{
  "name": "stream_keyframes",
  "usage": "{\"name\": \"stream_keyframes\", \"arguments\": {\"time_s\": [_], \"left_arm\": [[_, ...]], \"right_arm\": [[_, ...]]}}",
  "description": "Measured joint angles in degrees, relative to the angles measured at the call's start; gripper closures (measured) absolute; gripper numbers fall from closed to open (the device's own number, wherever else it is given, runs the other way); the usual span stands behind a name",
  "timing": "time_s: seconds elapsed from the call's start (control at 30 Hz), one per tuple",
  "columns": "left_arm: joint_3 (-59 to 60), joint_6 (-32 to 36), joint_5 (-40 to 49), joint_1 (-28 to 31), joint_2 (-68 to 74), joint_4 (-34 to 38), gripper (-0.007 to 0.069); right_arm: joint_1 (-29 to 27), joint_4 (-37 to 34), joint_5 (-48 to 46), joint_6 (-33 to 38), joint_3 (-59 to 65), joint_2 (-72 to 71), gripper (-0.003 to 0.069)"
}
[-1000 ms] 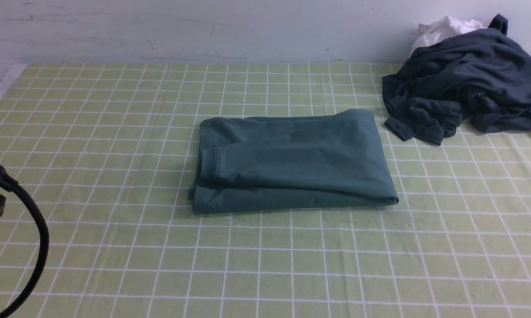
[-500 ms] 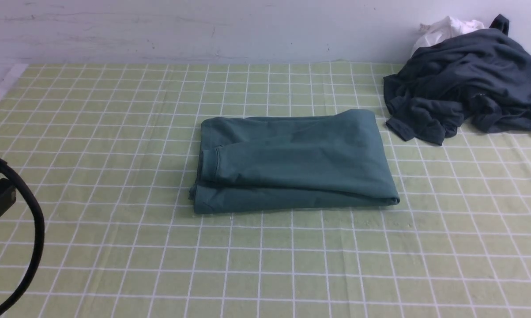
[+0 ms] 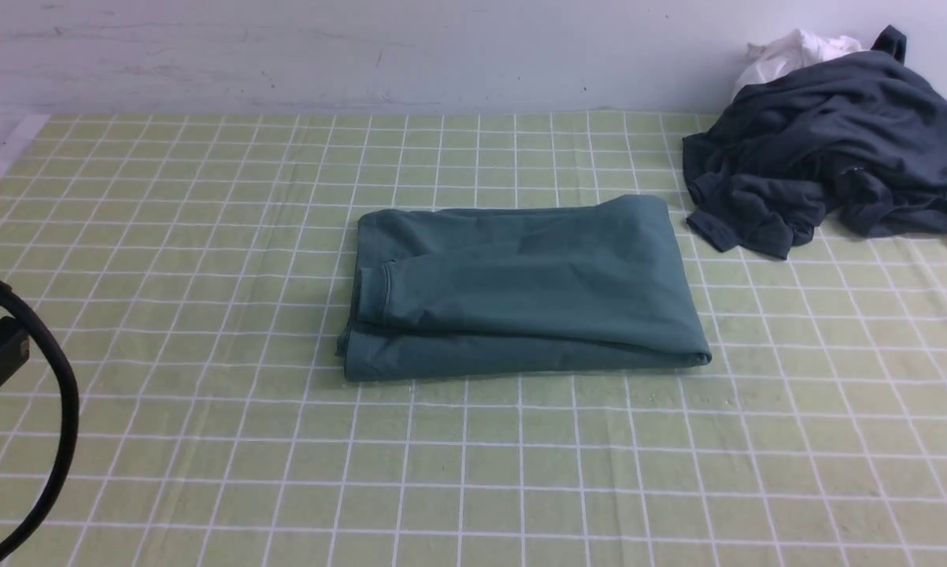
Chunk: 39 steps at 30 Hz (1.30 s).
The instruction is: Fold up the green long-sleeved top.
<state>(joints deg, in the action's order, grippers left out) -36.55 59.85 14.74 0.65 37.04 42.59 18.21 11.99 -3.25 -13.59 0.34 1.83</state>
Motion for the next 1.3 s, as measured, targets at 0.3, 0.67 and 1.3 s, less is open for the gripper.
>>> {"name": "stream_keyframes", "arguments": {"time_s": [0.3, 0.67, 1.3], "left_arm": [[0.00, -0.06, 0.00, -0.12, -0.02, 0.00, 0.0628], [0.00, -0.06, 0.00, -0.12, -0.07, 0.02, 0.0628], [0.00, -0.06, 0.00, -0.12, -0.07, 0.02, 0.0628]], "right_arm": [[-2.49, -5.33, -2.11, 1.39, 1.27, -2.41, 0.0666], [-18.09, -15.69, -13.94, 11.22, 1.27, -2.41, 0.0666], [-18.99, -16.42, -17.66, 11.67, 1.02, -2.41, 0.0666]]}}
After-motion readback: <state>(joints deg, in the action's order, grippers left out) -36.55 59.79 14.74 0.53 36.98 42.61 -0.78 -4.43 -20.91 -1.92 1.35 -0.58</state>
